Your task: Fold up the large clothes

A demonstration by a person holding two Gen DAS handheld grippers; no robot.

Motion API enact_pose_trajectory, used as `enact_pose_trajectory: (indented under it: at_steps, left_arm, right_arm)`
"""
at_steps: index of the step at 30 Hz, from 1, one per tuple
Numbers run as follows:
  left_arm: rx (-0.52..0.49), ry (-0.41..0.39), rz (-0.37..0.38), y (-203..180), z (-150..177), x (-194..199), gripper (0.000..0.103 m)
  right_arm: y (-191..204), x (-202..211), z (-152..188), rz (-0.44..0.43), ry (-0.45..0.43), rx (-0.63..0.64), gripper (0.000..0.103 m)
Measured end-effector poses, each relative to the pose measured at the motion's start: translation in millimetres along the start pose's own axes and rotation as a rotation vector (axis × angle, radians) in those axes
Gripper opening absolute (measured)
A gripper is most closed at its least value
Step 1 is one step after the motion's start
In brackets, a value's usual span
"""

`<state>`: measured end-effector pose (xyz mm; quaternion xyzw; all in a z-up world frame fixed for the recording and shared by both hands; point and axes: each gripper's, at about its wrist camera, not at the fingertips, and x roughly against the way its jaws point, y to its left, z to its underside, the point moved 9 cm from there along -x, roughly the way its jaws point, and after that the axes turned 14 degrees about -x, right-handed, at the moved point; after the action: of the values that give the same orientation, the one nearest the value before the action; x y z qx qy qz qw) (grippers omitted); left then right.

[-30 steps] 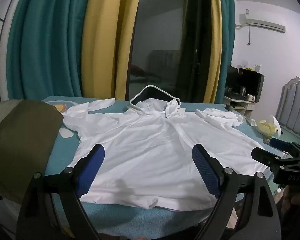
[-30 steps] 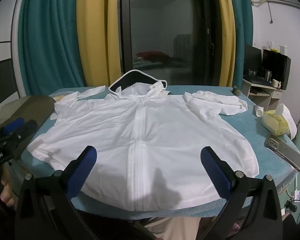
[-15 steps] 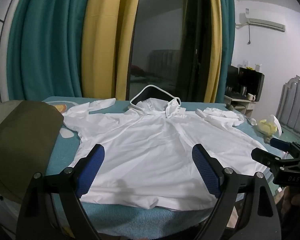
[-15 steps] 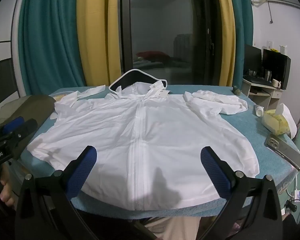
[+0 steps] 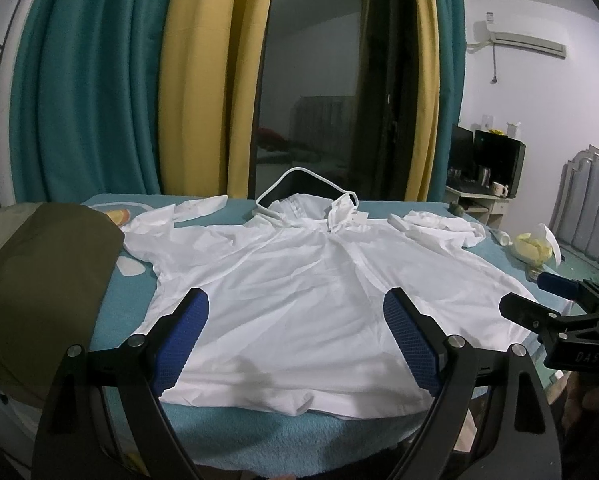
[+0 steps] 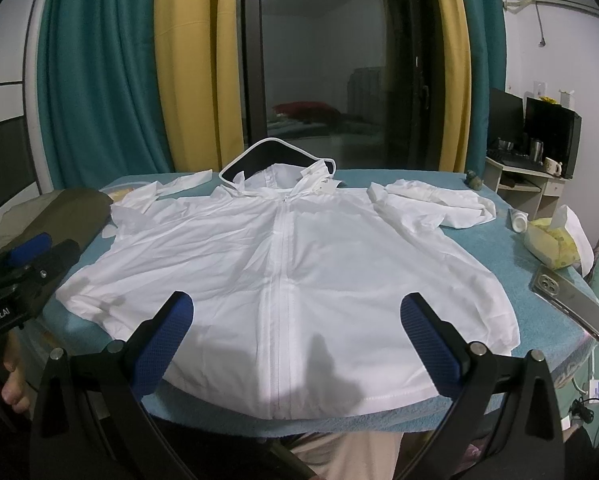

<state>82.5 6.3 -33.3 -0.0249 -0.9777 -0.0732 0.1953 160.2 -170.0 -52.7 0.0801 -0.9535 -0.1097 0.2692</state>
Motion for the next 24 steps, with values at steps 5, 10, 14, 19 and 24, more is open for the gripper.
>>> enact_pose_trajectory:
  at_steps: [5,10,14,19,24]
  left_arm:
    - [-0.004,0.000,-0.005,-4.3,-1.5,-1.8,0.091]
    - [-0.004,0.000,-0.003,-4.7,-1.5,-1.7,0.091]
    - [-0.005,-0.001,-0.001,-4.0,-3.6,-0.1,0.091]
    - [-0.005,0.000,-0.001,-4.7,-2.8,-0.6,0.091]
    - [-0.006,-0.003,0.001,-4.5,-3.4,-0.1,0.091]
  right_arm:
    - [-1.4,-0.1,-1.0,-0.001,0.001,0.000,0.102]
    - [-0.1,2.4,0.2,0.000,-0.001,-0.002,0.102]
    - [-0.4,3.7,-0.2,0.002,-0.004,-0.002,0.102]
    - [-3.0,5.0,-1.1,-0.001,-0.004,-0.002,0.102]
    - [-3.9,6.1,-1.9,0.001,0.000,-0.003,0.102]
